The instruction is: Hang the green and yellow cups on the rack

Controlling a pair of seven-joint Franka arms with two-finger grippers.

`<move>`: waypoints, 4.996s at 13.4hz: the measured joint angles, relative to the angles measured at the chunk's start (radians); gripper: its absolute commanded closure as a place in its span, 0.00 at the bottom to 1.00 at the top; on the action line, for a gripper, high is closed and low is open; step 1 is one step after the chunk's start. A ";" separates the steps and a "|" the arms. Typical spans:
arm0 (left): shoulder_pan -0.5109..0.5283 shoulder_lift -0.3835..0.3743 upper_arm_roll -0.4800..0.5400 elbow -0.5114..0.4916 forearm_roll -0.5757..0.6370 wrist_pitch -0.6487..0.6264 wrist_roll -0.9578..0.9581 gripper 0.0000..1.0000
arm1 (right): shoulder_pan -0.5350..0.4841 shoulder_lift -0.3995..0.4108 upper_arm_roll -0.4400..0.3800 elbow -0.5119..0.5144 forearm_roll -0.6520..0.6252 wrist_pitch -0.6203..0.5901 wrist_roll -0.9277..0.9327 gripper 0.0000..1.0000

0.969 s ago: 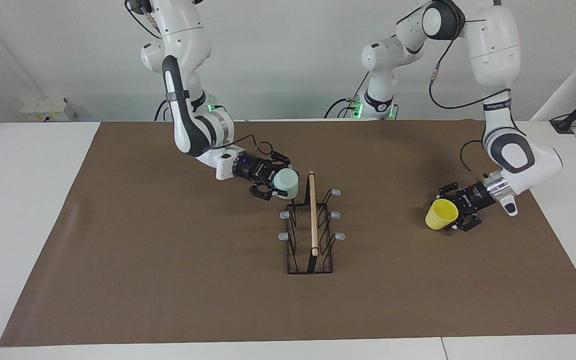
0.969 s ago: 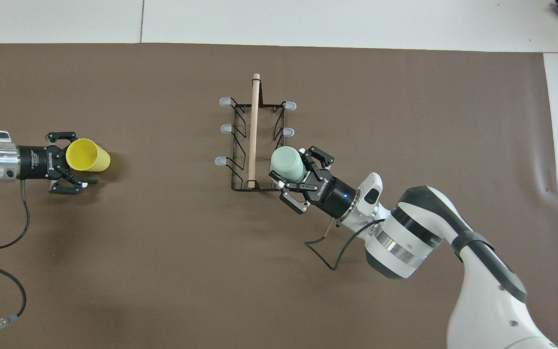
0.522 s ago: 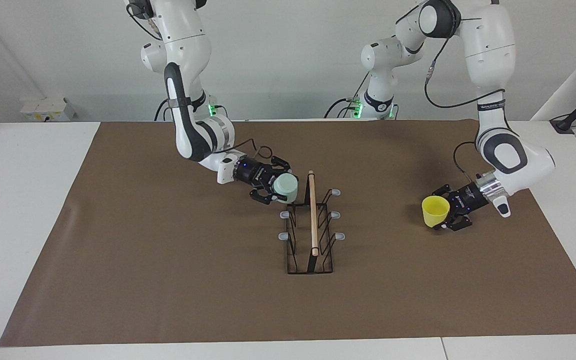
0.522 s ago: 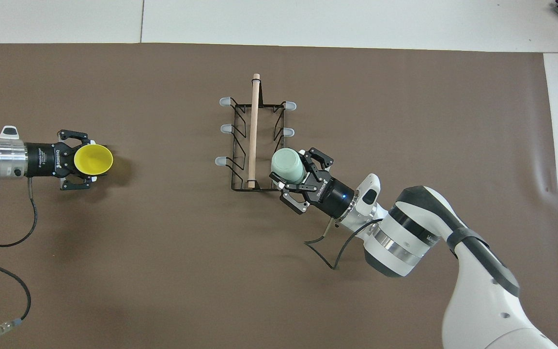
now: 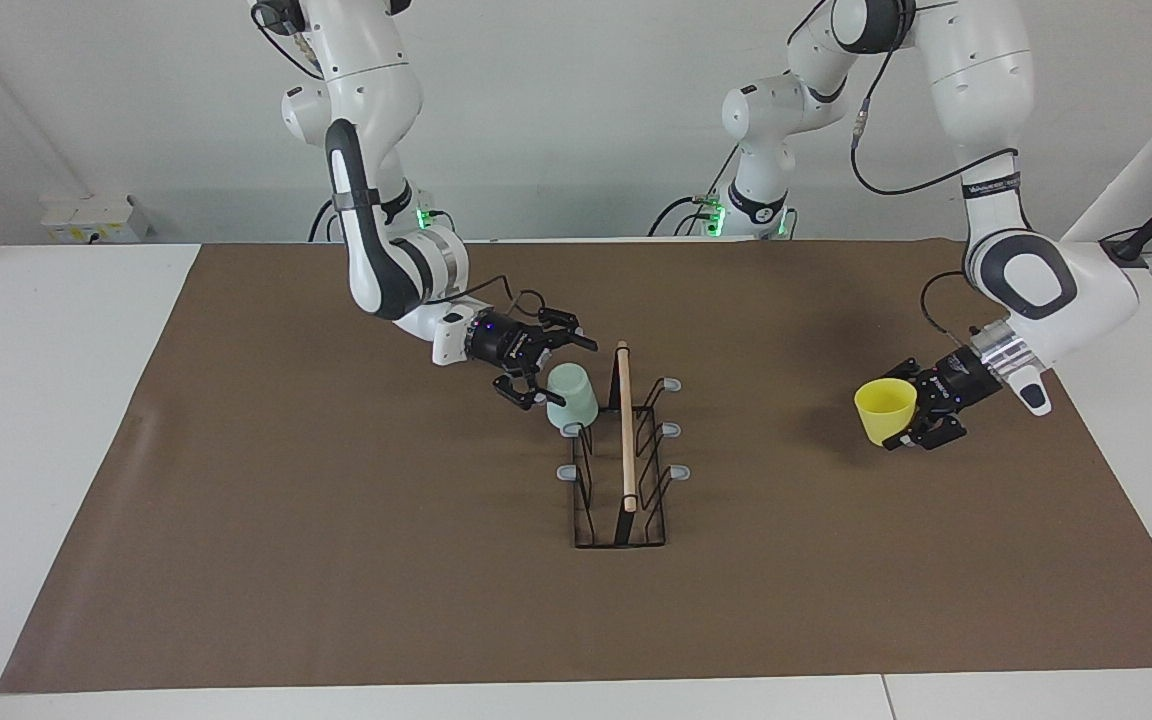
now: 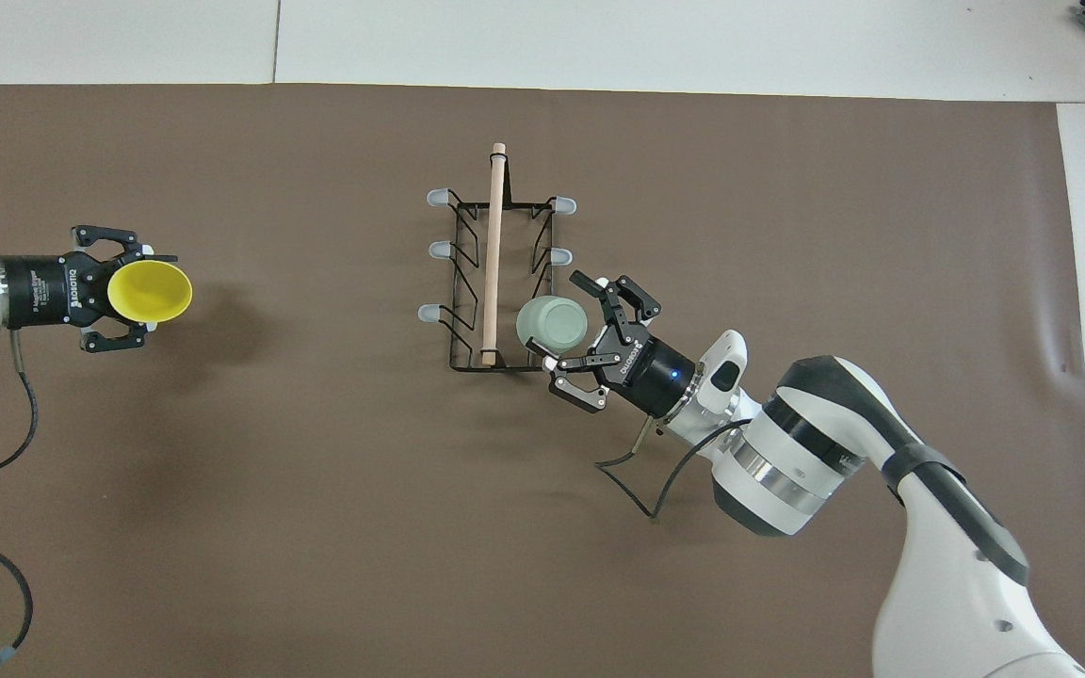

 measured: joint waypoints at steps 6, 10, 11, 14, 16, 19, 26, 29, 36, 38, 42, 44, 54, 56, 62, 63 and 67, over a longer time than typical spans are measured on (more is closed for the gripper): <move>-0.109 -0.151 0.000 0.003 0.252 0.068 -0.070 1.00 | -0.052 -0.197 -0.004 0.084 -0.256 0.502 0.045 0.00; -0.237 -0.224 -0.002 0.004 0.505 0.079 -0.144 1.00 | -0.103 -0.191 -0.007 0.133 -0.654 0.666 0.191 0.00; -0.274 -0.236 -0.002 0.004 0.568 0.081 -0.172 1.00 | -0.114 -0.191 -0.008 0.137 -0.736 0.696 0.219 0.00; -0.364 -0.268 -0.006 0.004 0.724 0.115 -0.282 1.00 | -0.179 -0.185 -0.011 0.139 -0.920 0.735 0.241 0.00; -0.419 -0.281 -0.008 0.003 0.832 0.125 -0.325 1.00 | -0.239 -0.176 -0.013 0.140 -1.053 0.736 0.244 0.00; -0.528 -0.284 -0.010 0.002 1.088 0.135 -0.419 1.00 | -0.316 -0.159 -0.016 0.167 -1.303 0.736 0.270 0.00; -0.724 -0.286 -0.014 -0.030 1.585 0.235 -0.612 1.00 | -0.370 -0.155 -0.016 0.210 -1.759 0.730 0.686 0.00; -0.770 -0.285 -0.015 -0.074 1.886 0.269 -0.818 1.00 | -0.399 -0.155 -0.020 0.216 -1.974 0.672 0.978 0.00; -0.839 -0.266 -0.013 -0.136 2.207 0.267 -1.292 1.00 | -0.411 -0.210 -0.024 0.341 -2.607 0.268 1.825 0.00; -0.865 -0.238 -0.012 -0.142 2.262 0.220 -1.409 1.00 | -0.411 -0.216 -0.022 0.390 -2.643 0.134 2.044 0.00; -0.929 -0.165 -0.013 -0.144 2.301 0.147 -1.526 1.00 | -0.412 -0.250 -0.019 0.459 -2.641 -0.119 2.406 0.00; -0.953 -0.137 -0.013 -0.144 2.312 0.111 -1.559 1.00 | -0.413 -0.269 -0.020 0.510 -2.587 -0.240 2.539 0.00; -0.997 -0.144 -0.013 -0.130 2.212 0.076 -1.515 0.00 | -0.444 -0.276 -0.021 0.587 -2.544 -0.407 2.649 0.00; -0.991 -0.170 -0.007 -0.111 2.105 0.076 -1.362 0.00 | -0.444 -0.277 -0.017 0.595 -2.544 -0.407 2.649 0.00; -0.877 -0.233 0.002 -0.022 1.782 0.078 -0.813 0.00 | -0.380 -0.277 0.005 0.640 -2.545 -0.437 2.719 0.00; -0.854 -0.234 0.002 -0.012 1.731 0.083 -0.733 0.00 | -0.377 -0.277 0.005 0.640 -2.545 -0.437 2.721 0.00; -0.724 -0.278 0.006 0.014 1.358 0.119 -0.233 0.00 | -0.378 -0.276 0.002 0.640 -2.545 -0.434 2.721 0.00</move>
